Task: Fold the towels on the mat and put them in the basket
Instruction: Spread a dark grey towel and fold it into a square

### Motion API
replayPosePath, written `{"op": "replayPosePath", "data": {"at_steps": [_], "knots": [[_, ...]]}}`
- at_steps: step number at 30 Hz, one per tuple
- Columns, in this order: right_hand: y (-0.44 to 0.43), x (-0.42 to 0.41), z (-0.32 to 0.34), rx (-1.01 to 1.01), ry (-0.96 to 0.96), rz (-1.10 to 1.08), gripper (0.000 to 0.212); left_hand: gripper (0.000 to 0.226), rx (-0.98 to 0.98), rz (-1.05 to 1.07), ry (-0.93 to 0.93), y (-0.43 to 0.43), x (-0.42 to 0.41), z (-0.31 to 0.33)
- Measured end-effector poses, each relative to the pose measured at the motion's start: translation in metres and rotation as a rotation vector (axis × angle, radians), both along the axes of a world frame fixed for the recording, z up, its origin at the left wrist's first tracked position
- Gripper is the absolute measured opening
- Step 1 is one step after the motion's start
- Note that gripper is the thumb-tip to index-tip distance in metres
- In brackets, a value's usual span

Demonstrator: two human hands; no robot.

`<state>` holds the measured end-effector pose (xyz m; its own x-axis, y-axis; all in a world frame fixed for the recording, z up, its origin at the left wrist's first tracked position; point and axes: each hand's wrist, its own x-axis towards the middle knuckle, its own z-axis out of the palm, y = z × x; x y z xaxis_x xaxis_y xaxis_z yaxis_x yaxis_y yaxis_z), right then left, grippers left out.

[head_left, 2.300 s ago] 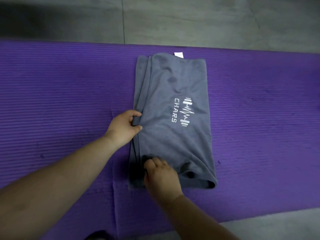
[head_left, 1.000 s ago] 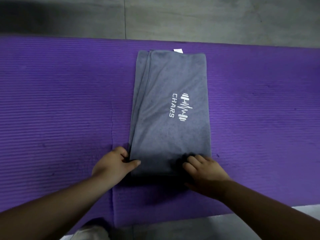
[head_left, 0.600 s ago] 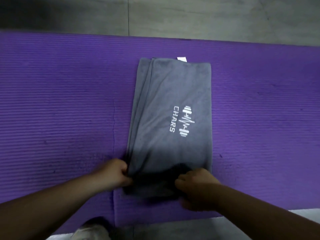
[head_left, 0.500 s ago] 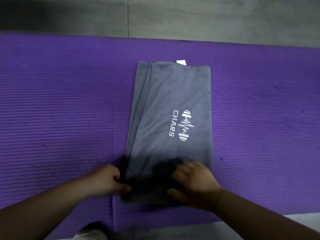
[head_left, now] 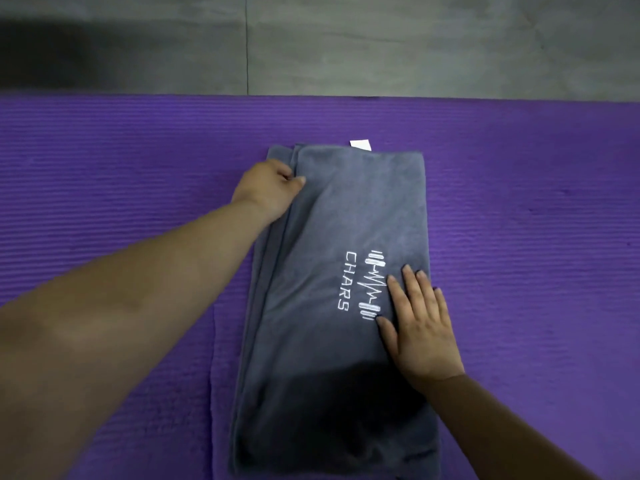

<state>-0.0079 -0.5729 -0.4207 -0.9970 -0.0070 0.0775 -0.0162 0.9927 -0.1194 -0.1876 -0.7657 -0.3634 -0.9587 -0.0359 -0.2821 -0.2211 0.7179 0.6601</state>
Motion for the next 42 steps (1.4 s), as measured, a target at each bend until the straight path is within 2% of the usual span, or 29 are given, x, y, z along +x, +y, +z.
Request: {"op": "replayPosePath", "data": {"at_steps": [4,9,13,21,23,24,27,30,31,34,37,39,42], "knots": [[-0.003,0.001,-0.001,0.008,0.073,-0.005,0.046,0.05,-0.118,-0.02,-0.046,0.016,-0.012,-0.011],[-0.002,0.002,0.003,0.005,0.115,-0.014,0.05,0.029,-0.076,0.09,0.043,0.017,-0.022,-0.012],[-0.002,0.004,0.003,0.04,0.121,-0.015,0.049,0.03,-0.093,0.18,0.15,-0.001,-0.023,-0.016],[0.002,0.001,0.008,0.196,0.041,0.045,0.049,0.046,-0.158,0.158,0.095,-0.014,-0.016,-0.011],[0.009,0.0,0.012,0.194,0.057,0.13,0.05,0.049,-0.229,0.036,0.217,-0.012,0.006,-0.008],[0.013,0.001,0.014,0.172,0.08,0.183,0.048,0.051,-0.227,-0.094,0.347,-0.013,0.022,-0.009],[0.022,0.013,0.018,0.127,0.155,0.394,0.036,0.05,-0.193,-0.665,0.644,-0.025,0.09,-0.025],[0.028,0.04,0.022,0.158,0.081,0.699,0.028,0.05,-0.241,-1.067,0.641,-0.056,0.175,-0.046],[0.032,0.051,0.024,0.185,0.022,0.775,0.032,0.054,-0.276,-1.121,0.616,-0.066,0.196,-0.052],[0.048,0.071,0.033,0.269,-0.175,0.895,0.067,0.059,-0.328,-1.127,0.605,-0.091,0.219,-0.06],[0.054,0.075,0.042,0.356,-0.267,0.958,0.092,0.073,-0.314,-1.202,0.606,-0.107,0.227,-0.057],[0.051,0.072,0.041,0.361,-0.285,0.958,0.104,0.078,-0.301,-1.226,0.619,-0.114,0.235,-0.056],[0.049,0.066,0.037,0.313,-0.309,0.978,0.105,0.061,-0.313,-1.179,0.637,-0.113,0.236,-0.055]]}}
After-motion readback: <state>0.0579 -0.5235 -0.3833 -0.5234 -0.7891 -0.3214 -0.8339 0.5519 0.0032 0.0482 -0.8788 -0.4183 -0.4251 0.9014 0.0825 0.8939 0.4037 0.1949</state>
